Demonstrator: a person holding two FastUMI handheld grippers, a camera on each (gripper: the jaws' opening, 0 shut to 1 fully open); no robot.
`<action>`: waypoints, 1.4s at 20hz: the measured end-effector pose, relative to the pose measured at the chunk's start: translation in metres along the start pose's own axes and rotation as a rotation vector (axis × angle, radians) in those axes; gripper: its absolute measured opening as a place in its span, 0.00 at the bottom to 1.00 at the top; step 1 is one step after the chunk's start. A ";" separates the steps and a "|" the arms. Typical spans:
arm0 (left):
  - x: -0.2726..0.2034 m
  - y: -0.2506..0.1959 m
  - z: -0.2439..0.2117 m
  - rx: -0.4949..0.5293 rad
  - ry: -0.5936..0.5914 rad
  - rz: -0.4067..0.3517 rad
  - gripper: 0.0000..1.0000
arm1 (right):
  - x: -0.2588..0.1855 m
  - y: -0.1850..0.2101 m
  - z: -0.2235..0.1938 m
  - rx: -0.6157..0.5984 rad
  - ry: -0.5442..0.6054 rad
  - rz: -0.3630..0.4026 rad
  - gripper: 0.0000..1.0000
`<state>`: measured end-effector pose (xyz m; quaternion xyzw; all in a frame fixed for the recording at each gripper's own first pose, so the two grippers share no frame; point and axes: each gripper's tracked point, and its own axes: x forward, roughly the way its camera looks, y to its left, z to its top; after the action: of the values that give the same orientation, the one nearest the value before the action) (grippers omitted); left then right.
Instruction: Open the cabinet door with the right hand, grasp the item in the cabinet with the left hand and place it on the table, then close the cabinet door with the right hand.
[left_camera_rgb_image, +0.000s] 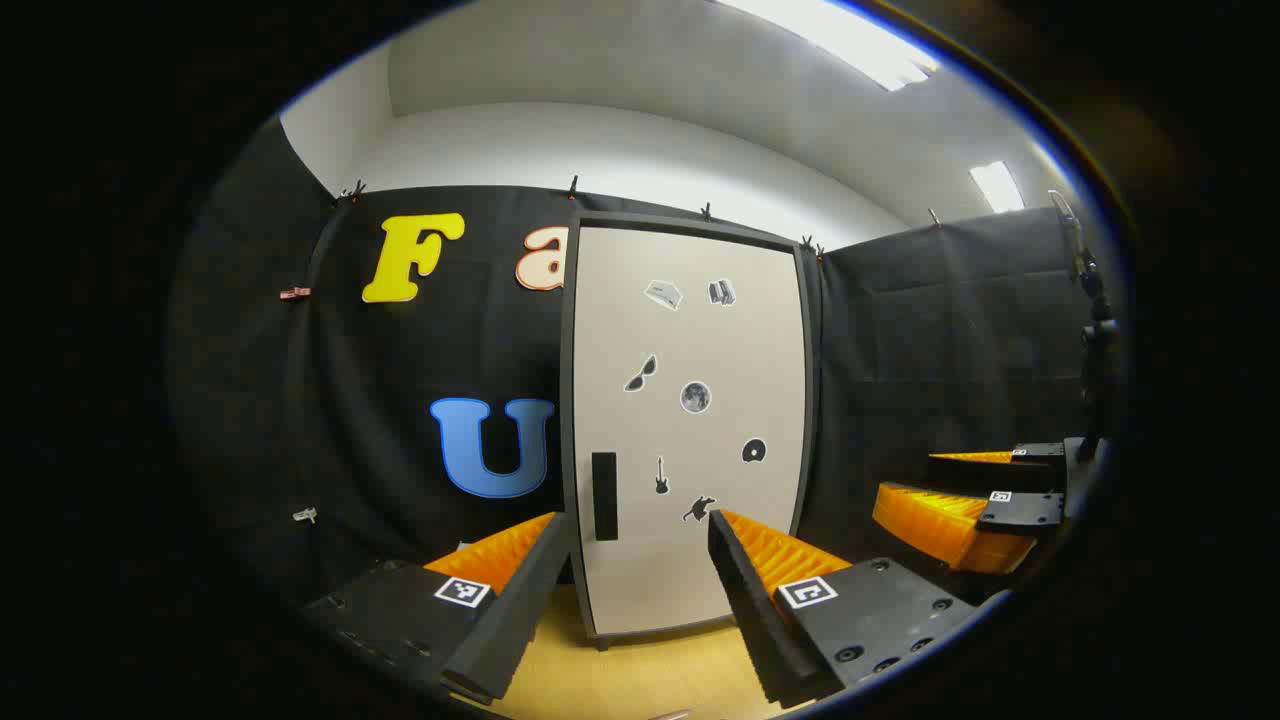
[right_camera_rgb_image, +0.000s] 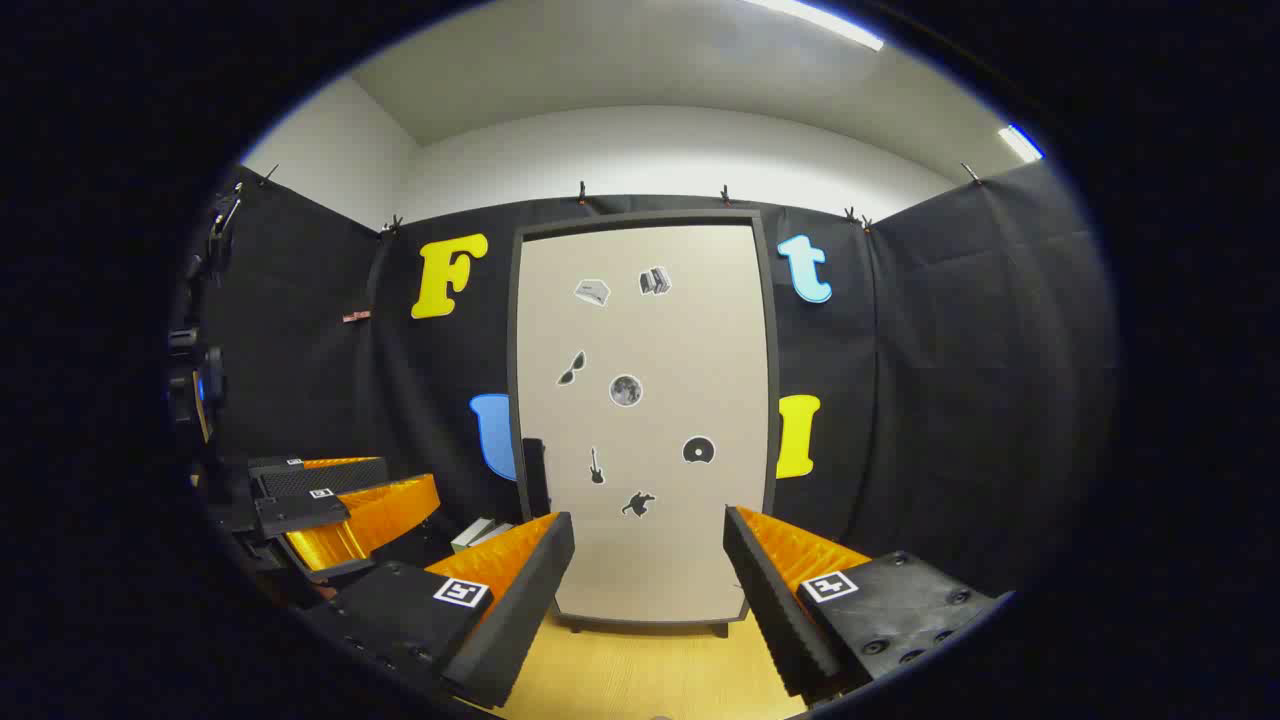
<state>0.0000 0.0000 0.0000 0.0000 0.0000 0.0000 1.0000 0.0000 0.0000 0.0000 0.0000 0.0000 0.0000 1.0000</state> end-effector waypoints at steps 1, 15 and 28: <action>0.000 0.001 -0.001 -0.001 0.003 0.002 0.89 | 0.002 -0.001 0.001 0.004 -0.004 -0.004 0.97; -0.004 0.009 0.002 -0.014 -0.022 0.011 0.89 | 0.005 0.005 -0.003 0.001 0.001 0.001 0.97; -0.006 0.034 0.000 0.007 -0.028 0.037 0.89 | 0.023 0.024 -0.012 0.009 0.014 0.013 0.97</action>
<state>-0.0064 0.0337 0.0002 0.0035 -0.0139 0.0185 0.9997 0.0227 0.0239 -0.0124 0.0043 0.0069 0.0063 0.9999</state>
